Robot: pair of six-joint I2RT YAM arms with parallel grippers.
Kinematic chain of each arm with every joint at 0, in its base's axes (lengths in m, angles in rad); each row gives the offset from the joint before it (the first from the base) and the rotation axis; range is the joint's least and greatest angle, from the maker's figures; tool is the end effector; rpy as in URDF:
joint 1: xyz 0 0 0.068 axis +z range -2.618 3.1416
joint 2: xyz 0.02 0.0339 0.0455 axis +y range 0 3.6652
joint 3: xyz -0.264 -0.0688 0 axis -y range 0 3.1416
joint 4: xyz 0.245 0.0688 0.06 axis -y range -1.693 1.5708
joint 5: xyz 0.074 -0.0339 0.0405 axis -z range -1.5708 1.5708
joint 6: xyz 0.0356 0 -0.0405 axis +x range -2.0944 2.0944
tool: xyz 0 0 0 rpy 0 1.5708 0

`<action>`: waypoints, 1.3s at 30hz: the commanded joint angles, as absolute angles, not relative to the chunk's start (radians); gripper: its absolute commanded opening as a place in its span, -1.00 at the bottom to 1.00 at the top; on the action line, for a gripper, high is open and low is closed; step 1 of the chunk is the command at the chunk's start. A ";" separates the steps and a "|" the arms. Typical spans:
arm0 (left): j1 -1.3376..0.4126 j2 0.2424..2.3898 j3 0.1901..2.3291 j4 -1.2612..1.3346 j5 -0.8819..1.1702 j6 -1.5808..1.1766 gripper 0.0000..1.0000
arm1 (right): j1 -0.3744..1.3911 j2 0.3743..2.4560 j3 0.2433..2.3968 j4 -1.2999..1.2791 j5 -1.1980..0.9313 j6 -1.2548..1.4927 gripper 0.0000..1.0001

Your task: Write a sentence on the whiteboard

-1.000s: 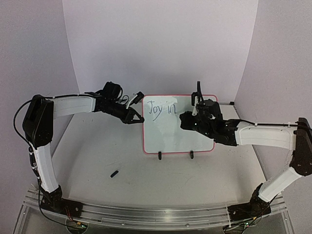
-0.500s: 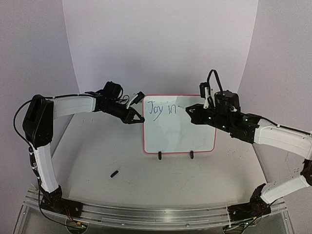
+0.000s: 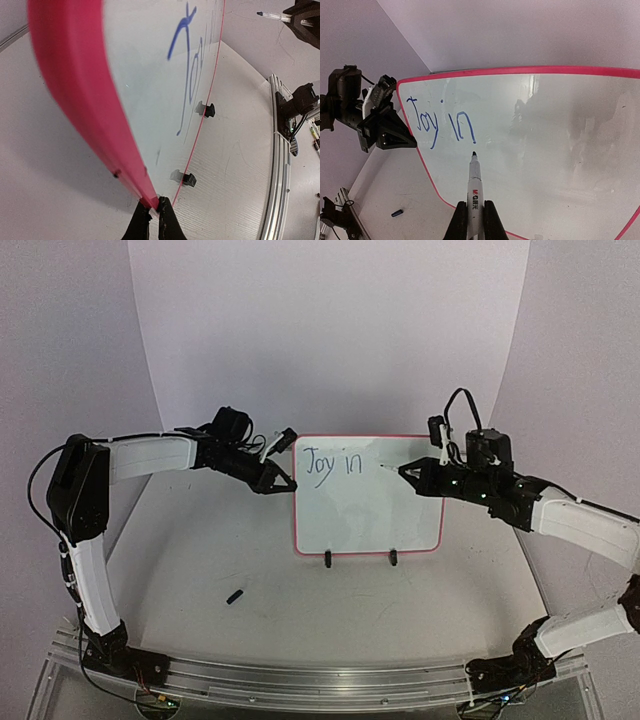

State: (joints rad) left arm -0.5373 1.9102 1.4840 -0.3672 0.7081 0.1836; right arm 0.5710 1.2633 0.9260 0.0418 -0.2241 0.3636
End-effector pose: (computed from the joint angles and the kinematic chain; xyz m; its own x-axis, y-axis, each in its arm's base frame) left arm 0.3547 -0.2383 0.2438 -0.4595 0.4352 -0.7743 0.8794 0.3454 -0.3277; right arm 0.2440 0.1662 0.3090 -0.4800 0.1038 -0.8711 -0.5725 0.7153 0.4007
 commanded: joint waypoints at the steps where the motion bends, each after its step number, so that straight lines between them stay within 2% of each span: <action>1: -0.560 1.905 1.489 -0.456 0.637 0.254 -1.00 | 0.520 1.220 0.885 0.123 -0.353 0.364 -1.00; 18: -0.569 1.905 1.489 -0.464 0.624 0.261 -1.00 | 0.524 1.298 0.881 0.197 -0.344 0.369 -1.00; 25: -0.572 1.906 1.486 -0.469 0.616 0.264 -1.00 | 0.547 1.279 0.806 0.286 -0.183 0.418 -1.00; 39: -0.575 1.903 1.486 -0.471 0.605 0.270 -1.00 | 0.529 1.275 0.804 0.291 -0.271 0.416 -1.00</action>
